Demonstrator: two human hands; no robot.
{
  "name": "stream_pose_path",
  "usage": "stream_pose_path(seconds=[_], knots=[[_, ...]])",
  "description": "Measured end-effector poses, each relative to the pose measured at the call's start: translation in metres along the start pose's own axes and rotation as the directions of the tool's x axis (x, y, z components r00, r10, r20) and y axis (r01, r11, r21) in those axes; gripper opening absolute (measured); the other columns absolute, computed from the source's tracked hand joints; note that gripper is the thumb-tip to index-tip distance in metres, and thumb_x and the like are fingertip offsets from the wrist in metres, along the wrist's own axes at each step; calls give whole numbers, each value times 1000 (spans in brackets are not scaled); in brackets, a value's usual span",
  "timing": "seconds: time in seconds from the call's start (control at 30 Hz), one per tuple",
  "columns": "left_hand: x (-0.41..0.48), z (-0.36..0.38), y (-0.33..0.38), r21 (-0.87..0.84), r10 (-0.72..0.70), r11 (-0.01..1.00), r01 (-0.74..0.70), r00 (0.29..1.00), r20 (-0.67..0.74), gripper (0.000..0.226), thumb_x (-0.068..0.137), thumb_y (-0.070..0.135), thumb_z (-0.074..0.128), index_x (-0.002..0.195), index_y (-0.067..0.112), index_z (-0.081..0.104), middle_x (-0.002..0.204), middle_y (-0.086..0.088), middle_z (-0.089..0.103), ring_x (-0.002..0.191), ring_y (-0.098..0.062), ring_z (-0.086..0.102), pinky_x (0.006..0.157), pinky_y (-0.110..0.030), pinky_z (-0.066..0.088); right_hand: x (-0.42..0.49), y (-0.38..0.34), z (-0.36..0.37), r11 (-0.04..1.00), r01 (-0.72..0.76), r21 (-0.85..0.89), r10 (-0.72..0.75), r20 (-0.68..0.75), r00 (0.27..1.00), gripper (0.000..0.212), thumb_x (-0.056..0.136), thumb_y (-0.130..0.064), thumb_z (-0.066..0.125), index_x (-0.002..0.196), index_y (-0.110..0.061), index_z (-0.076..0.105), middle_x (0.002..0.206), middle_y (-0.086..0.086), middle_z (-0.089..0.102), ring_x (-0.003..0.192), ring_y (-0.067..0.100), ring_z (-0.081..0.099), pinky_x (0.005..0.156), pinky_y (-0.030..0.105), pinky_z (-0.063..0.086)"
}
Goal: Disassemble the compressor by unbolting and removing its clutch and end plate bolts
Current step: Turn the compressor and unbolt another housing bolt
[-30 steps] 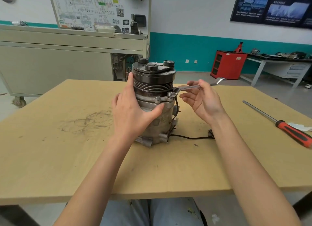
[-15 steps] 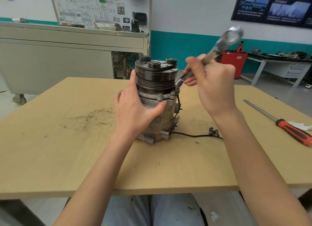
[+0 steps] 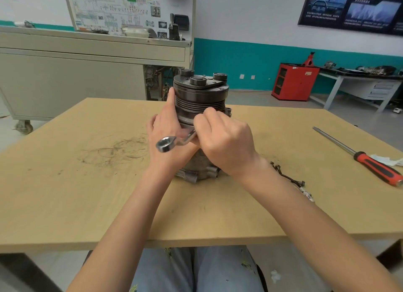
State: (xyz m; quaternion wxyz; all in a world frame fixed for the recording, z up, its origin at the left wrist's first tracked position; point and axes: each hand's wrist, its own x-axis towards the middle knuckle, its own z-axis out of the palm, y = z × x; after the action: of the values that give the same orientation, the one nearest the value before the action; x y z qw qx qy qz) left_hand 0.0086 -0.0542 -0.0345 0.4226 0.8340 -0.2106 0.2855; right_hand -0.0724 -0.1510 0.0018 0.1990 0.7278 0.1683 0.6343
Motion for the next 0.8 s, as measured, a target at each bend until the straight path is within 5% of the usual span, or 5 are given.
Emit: stream_pose_path(seconds=[0.1,0.23,0.4,0.67,0.8], knots=[[2,1,-2,14,-12,1000,12,1000,-1,100,72,57,48,155,22,6,137,1,55,126,-18,47,109,-28,15,-7,3,8,970,-80,228,102,-85,991,31,85,-13,69,58,-2,58,53,8,53,43,20,50,39,28,36],[-8,-1,3,29,61,998,-60,997,-44,112,68,74,52,154,14,14,144,-1,48,129,-20,45,111,-38,21,-27,5,1,756,-275,594,404,-93,910,54,102,-24,38,67,7,65,67,16,67,57,23,66,51,26,53],[-7,-1,3,33,75,997,-74,996,-57,113,66,73,54,154,13,16,142,0,50,129,-20,46,110,-40,22,-40,-3,-2,769,-329,548,467,-131,875,55,99,-31,41,76,11,69,83,20,71,75,27,72,58,32,59],[-8,-2,5,27,65,998,-63,996,-68,113,65,75,47,154,12,17,141,-1,51,129,-20,46,110,-38,21,-35,-4,-2,765,-399,506,518,-114,848,55,97,-36,43,80,9,69,85,20,71,76,26,71,62,31,59],[-8,-1,4,45,78,996,-75,995,-70,110,69,68,58,153,11,17,141,-2,50,128,-21,46,110,-41,23,-37,1,-6,339,-541,769,793,76,605,42,96,-43,43,95,-6,63,89,4,68,79,25,71,69,37,58]])
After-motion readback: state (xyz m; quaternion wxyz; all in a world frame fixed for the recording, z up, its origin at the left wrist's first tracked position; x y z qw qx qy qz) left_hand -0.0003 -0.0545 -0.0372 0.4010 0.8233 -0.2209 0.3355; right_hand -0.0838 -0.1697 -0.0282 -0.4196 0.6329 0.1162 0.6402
